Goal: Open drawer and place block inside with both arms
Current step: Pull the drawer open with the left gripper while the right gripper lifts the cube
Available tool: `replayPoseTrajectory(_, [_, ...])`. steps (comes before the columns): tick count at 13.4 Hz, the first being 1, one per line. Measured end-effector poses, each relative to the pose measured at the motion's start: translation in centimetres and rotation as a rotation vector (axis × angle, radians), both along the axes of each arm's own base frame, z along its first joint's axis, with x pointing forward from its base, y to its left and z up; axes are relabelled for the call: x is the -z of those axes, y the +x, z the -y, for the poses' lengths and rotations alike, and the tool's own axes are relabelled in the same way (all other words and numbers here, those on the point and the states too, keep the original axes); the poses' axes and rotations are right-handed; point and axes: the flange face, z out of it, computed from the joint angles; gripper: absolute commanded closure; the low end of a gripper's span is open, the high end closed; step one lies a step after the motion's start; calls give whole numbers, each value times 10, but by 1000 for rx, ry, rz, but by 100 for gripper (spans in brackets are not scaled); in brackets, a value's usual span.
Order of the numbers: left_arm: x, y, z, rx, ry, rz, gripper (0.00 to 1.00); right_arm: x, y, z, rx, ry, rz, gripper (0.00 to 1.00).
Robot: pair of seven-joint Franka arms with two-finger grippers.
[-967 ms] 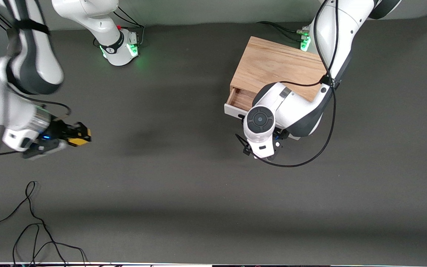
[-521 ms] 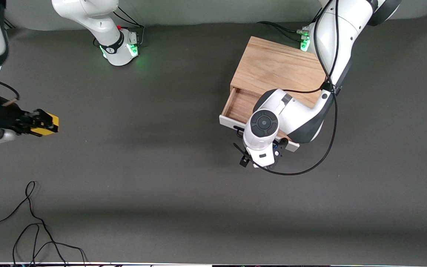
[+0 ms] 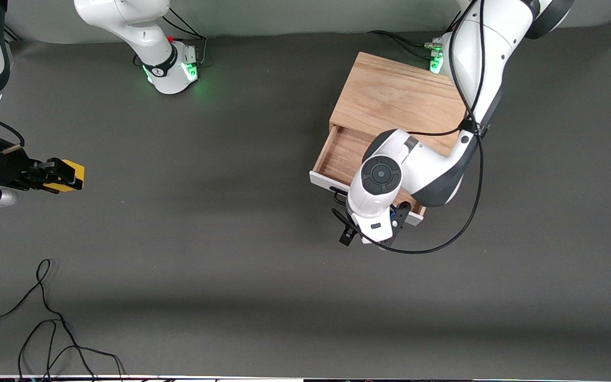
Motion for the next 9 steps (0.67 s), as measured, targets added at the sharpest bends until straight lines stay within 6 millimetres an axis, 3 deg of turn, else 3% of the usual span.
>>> replayPoseTrajectory(3, [-13,12,-3,-15,-22,46,0,0,0,-1,0,0,0,100])
replayPoseTrajectory(6, [-57,35,-13,-45,-47,123,0,0,0,-2,-1,0,0,100])
replayPoseTrajectory(8, [-97,49,-42,-61,-20,143,0,0,0,-9,27,-1,-6,100])
replayPoseTrajectory(9, [-122,52,-65,-42,3,129,0,-1,0,-22,40,-4,-10,100])
